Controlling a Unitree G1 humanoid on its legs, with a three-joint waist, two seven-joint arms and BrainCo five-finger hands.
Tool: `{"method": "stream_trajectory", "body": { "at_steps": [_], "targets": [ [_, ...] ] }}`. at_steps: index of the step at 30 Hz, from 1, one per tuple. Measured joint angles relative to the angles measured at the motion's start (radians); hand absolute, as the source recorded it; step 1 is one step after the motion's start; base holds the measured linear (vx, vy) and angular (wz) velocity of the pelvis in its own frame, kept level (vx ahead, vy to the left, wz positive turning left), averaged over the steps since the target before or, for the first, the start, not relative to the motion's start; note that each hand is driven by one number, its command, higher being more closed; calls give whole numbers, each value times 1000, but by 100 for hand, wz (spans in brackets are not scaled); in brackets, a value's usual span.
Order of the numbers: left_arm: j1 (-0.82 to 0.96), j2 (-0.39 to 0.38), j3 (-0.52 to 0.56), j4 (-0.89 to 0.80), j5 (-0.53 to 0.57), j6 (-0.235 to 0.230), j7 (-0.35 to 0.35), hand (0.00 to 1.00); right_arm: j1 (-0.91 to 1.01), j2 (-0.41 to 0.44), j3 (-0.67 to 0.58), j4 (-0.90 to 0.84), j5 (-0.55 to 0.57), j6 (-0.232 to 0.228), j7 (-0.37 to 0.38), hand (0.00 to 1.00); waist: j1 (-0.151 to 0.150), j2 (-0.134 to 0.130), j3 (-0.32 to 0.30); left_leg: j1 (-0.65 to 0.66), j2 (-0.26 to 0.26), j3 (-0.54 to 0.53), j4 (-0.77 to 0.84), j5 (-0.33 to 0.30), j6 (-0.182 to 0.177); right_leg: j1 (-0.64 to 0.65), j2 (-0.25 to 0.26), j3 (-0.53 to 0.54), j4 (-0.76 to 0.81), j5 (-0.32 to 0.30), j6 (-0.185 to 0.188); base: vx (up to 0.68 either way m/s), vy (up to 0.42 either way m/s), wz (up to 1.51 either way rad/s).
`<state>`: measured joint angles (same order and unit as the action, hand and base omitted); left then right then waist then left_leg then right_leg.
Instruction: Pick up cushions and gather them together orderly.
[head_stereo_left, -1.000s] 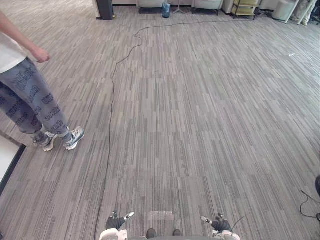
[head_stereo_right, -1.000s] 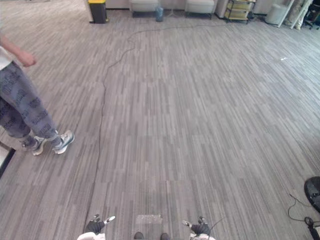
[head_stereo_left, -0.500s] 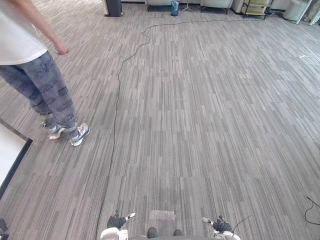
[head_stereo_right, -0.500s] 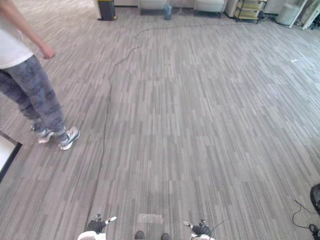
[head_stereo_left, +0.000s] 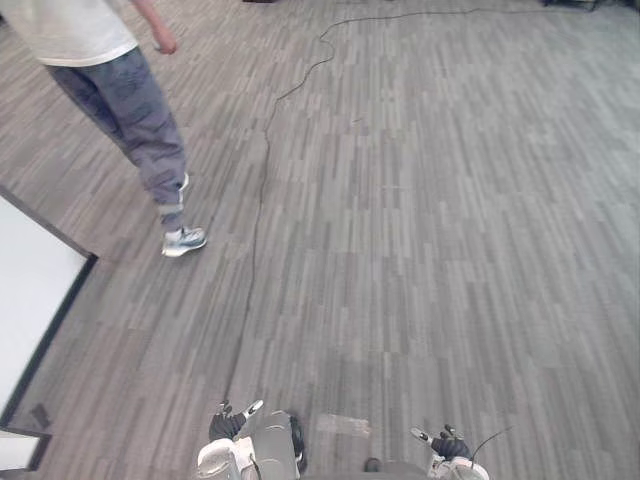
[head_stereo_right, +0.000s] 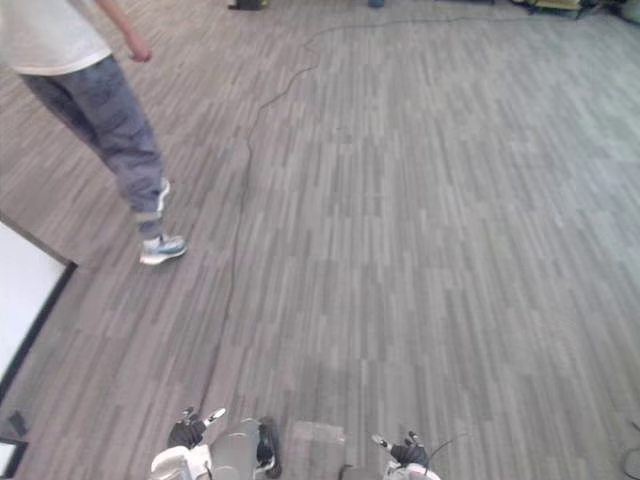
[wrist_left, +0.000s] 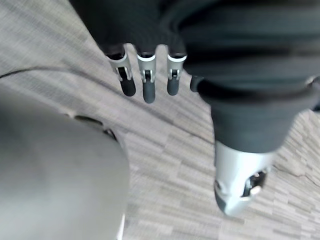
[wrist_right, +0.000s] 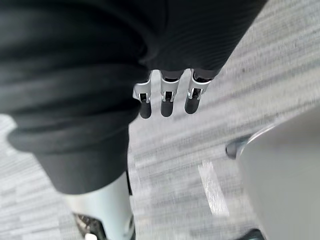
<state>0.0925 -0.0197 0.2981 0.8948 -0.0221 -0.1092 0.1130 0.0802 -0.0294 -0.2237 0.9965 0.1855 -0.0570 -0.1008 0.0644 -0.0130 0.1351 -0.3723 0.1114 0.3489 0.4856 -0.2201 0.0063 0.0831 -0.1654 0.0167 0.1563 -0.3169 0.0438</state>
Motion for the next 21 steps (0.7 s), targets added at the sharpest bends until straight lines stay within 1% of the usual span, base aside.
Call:
{"method": "stream_trajectory", "body": {
  "at_steps": [1, 2, 3, 4, 5, 6, 7, 8, 10, 11, 12, 13, 14, 15, 16, 17, 18, 19, 20, 21],
  "targets": [
    [0, 2, 2, 0, 1, 3, 2, 0, -2, 10, -2, -6, -12, 0, 3, 0, 1, -7, -5, 1, -7, 13, 10, -20, 3, -22, -9, 21, 52, 10, 3, 661, 450, -45],
    [-1, 10, 0, 3, 0, 7, 4, 0, 3, 20, -6, -21, -21, -1, 4, 0, 1, -20, -6, 33, -27, 30, 9, -51, 27, -58, -29, 35, 161, 37, 47, 555, 345, -29],
    [-3, 17, -5, 7, 0, 8, 6, 0, 7, 25, -10, -35, -24, 0, 5, 0, -2, -24, -5, 66, -39, 33, 3, -66, 33, -87, -34, 53, 273, 57, 74, 623, 394, -17],
    [-5, 29, -19, 24, 3, 13, 8, 0, 11, 29, -10, -46, -29, -2, 5, 0, -10, -30, -2, 127, -58, 36, -18, -83, 41, -144, -38, 79, 462, 109, 106, 398, 225, 4],
    [-6, 38, -35, 32, 10, 19, 8, 0, 12, 29, -9, -49, -31, -4, 7, 0, -17, -36, 2, 186, -74, 36, -43, -96, 43, -189, -37, 90, 607, 143, 123, 595, 264, 12],
    [-7, 41, -51, 37, 22, 25, 9, 0, 25, 32, -7, -68, -33, -3, 14, 0, -17, -37, 2, 272, -89, 36, -88, -110, 40, -259, -20, 96, 801, 152, 133, 402, 152, 16],
    [-18, 41, -53, 40, 22, 28, 9, 0, 28, 33, -7, -80, -34, -4, 17, 0, -17, -37, 2, 317, -94, 33, -121, -111, 40, -297, -6, 80, 870, 149, 126, 577, 177, 16],
    [-27, 36, -54, 46, 22, 30, 9, 0, 26, 33, -8, -86, -36, -5, 19, 0, -21, -34, 2, 377, -97, 23, -175, -114, 36, -357, 11, 37, 920, 132, 98, 471, 104, 16],
    [-45, 21, -59, 60, 22, 31, 9, 0, 24, 30, -12, -112, -39, -8, 21, 0, -29, -25, 9, 469, -96, 15, -258, -117, 29, -470, 46, -54, 905, 95, 54, 541, 90, 8],
    [-54, 12, -59, 70, 23, 33, 9, 0, 21, 26, -18, -113, -39, -12, 21, 0, -36, -16, 15, 511, -93, 11, -289, -119, 25, -514, 65, -103, 864, 77, 29, 430, 35, 9],
    [-70, 1, -61, 90, 31, 35, 8, 0, 9, 19, -27, -113, -29, -15, 24, 0, -55, 3, 31, 562, -78, 7, -314, -119, 24, -543, 92, -160, 760, 63, 8, 551, 26, 26],
    [-83, -3, -76, 104, 40, 35, 7, 0, -6, 13, -31, -112, -30, -17, 22, 0, -78, 18, 40, 601, -64, -13, -326, -119, 24, -560, 123, -208, 608, 79, -8, 570, -4, 42],
    [-93, 0, -94, 110, 43, 35, 4, 0, -11, 11, -31, -111, -29, -17, 23, 0, -88, 20, 41, 618, -61, -34, -328, -119, 24, -574, 141, -224, 486, 110, -26, 711, -45, 65],
    [-103, 4, -104, 117, 50, 33, -5, 0, -13, 10, -31, -105, -30, -17, 22, 0, -95, 14, 41, 639, -67, -71, -334, -120, 22, -569, 165, -224, 302, 191, -46, 782, -99, 87],
    [-108, 4, -105, 117, 61, 33, -10, 0, -9, 9, -31, -85, -31, -16, 21, 0, -100, 0, 38, 692, -86, -122, -345, -127, 2, -551, 174, -213, 127, 301, -91, 699, -129, 89],
    [-107, -3, -97, 118, 62, 34, -10, 0, -13, 10, -35, -76, -28, -15, 21, 0, -106, -5, 37, 717, -87, -149, -340, -133, -8, -549, 172, -194, 146, 417, -144, 719, -140, 59],
    [-110, -23, -82, 121, 66, 34, -10, 0, -39, -13, -41, -74, -34, -13, 22, 0, -106, 45, 47, 737, -49, -160, -320, -129, -25, -554, 191, -222, 228, 372, -161, 557, -112, 28],
    [-111, -25, -74, 121, 72, 34, -11, 0, -50, -15, -41, -76, -42, -14, 21, 0, -106, 61, 50, 721, -29, -166, -269, -104, -67, -550, 198, -229, 258, 327, -170, 669, -152, 10],
    [-110, -29, -59, 116, 79, 34, -10, 0, -62, -10, -40, -75, -50, -12, 21, 0, -97, 67, 55, 654, -11, -180, -100, -36, -76, -532, 210, -229, 284, 268, -171, 680, -198, 3],
    [-107, -30, -32, 115, 78, 36, -8, 0, -65, -5, -36, -77, -59, -12, 22, 0, -93, 79, 63, 564, 15, -205, 123, 77, -71, -481, 229, -220, 268, 234, -176, 836, -222, -14]
  ]
}}
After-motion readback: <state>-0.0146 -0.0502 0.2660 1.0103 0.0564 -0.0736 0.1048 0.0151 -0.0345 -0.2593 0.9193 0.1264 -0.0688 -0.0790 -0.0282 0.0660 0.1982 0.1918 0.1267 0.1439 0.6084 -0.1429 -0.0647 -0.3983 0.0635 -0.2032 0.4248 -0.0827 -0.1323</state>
